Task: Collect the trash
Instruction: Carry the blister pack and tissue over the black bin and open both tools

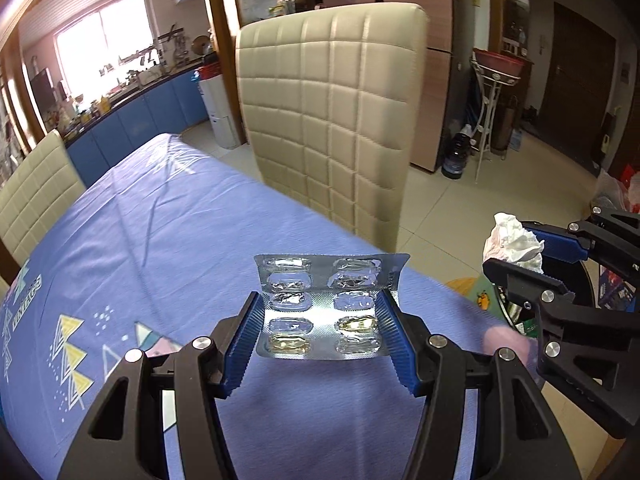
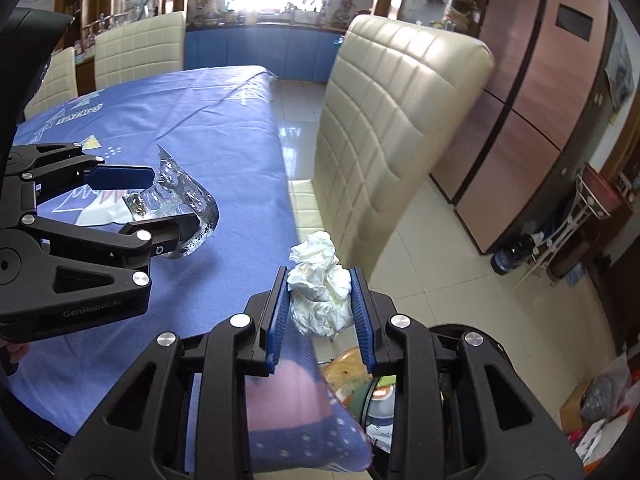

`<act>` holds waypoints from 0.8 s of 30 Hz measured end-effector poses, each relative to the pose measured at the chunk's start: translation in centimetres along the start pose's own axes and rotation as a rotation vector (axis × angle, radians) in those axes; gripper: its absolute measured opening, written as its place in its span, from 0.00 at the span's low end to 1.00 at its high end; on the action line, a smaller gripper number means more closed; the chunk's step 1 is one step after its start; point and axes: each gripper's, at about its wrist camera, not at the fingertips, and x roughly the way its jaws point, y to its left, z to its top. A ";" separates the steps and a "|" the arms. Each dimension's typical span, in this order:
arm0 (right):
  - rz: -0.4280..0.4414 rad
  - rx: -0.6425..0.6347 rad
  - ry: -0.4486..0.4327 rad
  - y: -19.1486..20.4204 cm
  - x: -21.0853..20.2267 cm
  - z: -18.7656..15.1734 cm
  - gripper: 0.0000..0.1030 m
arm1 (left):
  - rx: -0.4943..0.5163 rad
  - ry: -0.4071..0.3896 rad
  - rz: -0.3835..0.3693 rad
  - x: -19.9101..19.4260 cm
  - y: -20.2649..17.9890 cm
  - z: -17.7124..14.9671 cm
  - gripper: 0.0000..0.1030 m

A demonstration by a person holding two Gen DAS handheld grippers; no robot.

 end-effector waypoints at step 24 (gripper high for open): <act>-0.155 0.227 0.116 -12.7 2.4 -8.0 0.52 | 0.182 0.007 -0.120 3.5 -13.0 3.6 0.55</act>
